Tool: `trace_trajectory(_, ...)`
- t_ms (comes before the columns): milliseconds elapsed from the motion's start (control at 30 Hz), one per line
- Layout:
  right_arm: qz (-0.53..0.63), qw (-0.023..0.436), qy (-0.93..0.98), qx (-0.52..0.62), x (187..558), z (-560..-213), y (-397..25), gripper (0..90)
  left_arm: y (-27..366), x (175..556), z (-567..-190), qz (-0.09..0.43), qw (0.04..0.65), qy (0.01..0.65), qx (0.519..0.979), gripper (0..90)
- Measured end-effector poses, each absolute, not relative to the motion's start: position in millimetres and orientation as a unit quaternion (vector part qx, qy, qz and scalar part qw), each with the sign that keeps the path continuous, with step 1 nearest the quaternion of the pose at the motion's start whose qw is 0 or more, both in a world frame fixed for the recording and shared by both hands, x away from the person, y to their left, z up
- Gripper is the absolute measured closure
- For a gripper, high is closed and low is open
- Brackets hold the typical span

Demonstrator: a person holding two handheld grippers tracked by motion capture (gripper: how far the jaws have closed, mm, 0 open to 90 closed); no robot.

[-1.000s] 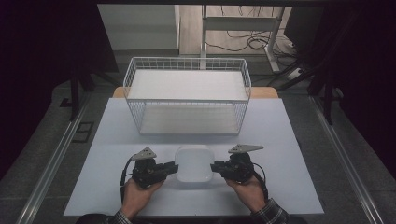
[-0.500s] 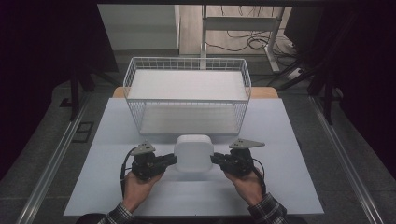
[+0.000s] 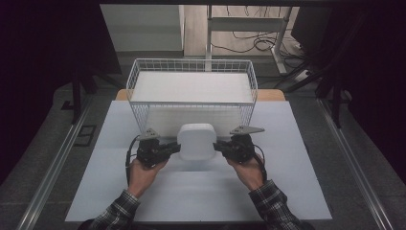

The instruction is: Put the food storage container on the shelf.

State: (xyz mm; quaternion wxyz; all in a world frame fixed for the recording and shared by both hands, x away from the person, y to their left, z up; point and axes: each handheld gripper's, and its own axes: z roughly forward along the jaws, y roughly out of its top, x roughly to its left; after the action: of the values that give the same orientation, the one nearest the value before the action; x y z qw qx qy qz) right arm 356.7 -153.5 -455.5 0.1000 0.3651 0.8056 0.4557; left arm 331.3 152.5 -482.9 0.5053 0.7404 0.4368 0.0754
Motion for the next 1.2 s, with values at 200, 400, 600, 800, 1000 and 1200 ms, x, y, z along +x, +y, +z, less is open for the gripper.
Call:
trace_trajectory(200,0.447,0.102,0.805,0.376,383,-457,-146,76.9,154,356,-486,0.075,0.5,0.452,0.735,79.1)
trace_trajectory(400,0.44,0.095,0.804,0.388,394,-467,-143,76.5,154,365,-491,0.081,0.492,0.462,0.733,78.8)
trace_trajectory(600,0.428,0.101,0.806,0.397,402,-472,-140,76.1,149,374,-497,0.085,0.481,0.471,0.735,78.3)
trace_trajectory(800,0.433,0.099,0.803,0.397,409,-475,-141,75.1,151,378,-501,0.082,0.495,0.47,0.726,77.6)
trace_trajectory(1000,0.438,0.104,0.8,0.396,414,-474,-140,70.8,149,384,-500,0.097,0.498,0.464,0.726,73.1)
trace_trajectory(1200,0.435,0.112,0.796,0.405,421,-472,-134,66.0,148,393,-497,0.104,0.492,0.461,0.731,68.5)
